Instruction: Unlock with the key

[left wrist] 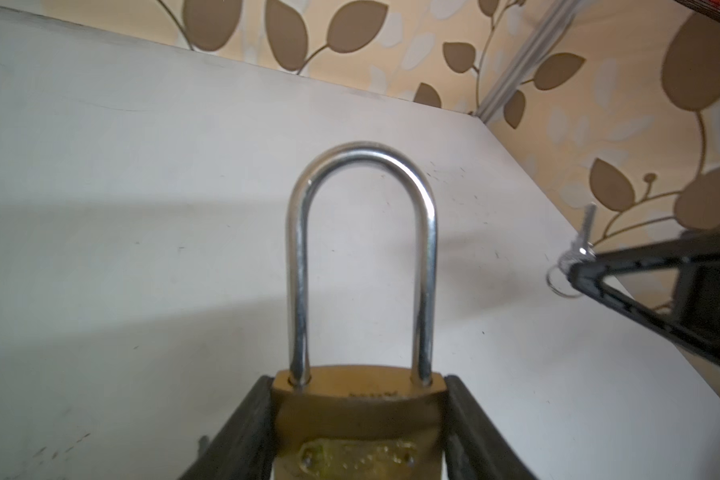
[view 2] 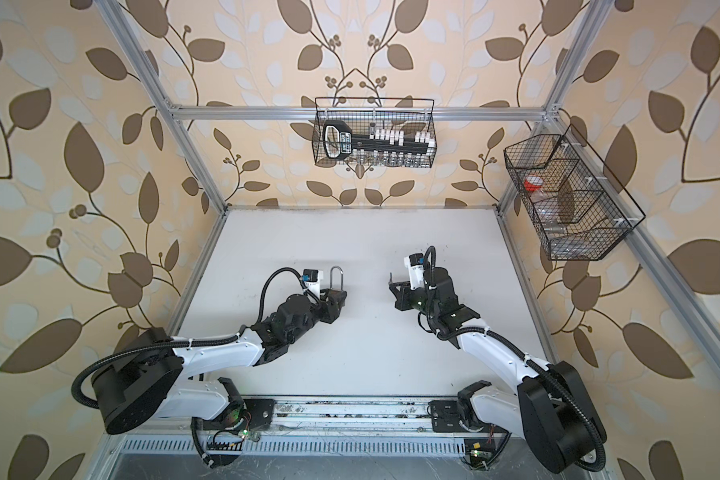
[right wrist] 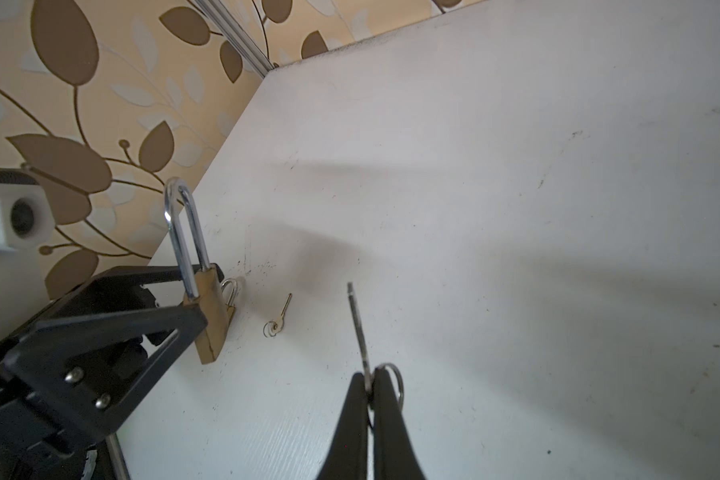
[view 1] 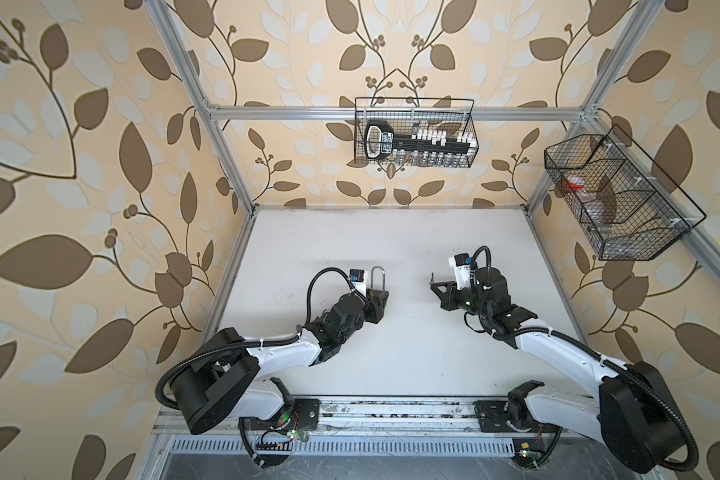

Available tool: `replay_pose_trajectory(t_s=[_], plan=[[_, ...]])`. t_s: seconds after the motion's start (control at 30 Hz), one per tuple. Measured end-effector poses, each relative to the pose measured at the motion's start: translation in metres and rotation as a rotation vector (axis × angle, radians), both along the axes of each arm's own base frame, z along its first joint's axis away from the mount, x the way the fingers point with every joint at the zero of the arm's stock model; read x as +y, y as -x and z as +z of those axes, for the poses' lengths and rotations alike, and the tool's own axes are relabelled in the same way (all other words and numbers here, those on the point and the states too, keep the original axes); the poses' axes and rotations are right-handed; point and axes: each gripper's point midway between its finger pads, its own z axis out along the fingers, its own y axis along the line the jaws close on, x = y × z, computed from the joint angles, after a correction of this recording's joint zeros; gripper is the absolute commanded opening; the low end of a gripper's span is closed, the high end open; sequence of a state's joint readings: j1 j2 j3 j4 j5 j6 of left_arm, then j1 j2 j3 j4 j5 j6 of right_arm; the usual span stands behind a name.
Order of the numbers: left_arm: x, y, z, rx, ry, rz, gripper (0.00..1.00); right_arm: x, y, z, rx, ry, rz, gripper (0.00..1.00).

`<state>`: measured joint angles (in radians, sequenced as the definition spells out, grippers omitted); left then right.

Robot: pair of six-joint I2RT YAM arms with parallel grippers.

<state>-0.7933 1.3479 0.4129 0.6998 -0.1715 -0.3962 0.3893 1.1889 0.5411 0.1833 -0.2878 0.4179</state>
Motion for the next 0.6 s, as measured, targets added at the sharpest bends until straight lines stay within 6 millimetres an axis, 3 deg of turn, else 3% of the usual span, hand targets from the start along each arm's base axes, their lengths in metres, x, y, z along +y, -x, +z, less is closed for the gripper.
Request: replay_pose_trajectory(t_s=[0.13,0.33,0.47,0.6], plan=[[-0.015,0.004,0.016,-0.062,0.038,-0.076,0.00,0.018,0.009,-0.009,0.014,0.026,0.057,0.00],[-0.017,-0.001,0.050,-0.154,0.168,-0.056,0.00,0.044,0.022,-0.010,-0.004,0.055,0.136,0.00],[-0.009,-0.007,0.053,-0.131,0.226,0.014,0.00,0.048,0.023,-0.012,-0.005,0.066,0.138,0.00],[0.010,-0.015,0.046,-0.056,0.272,0.151,0.00,0.064,0.030,-0.017,0.001,0.082,0.180,0.00]])
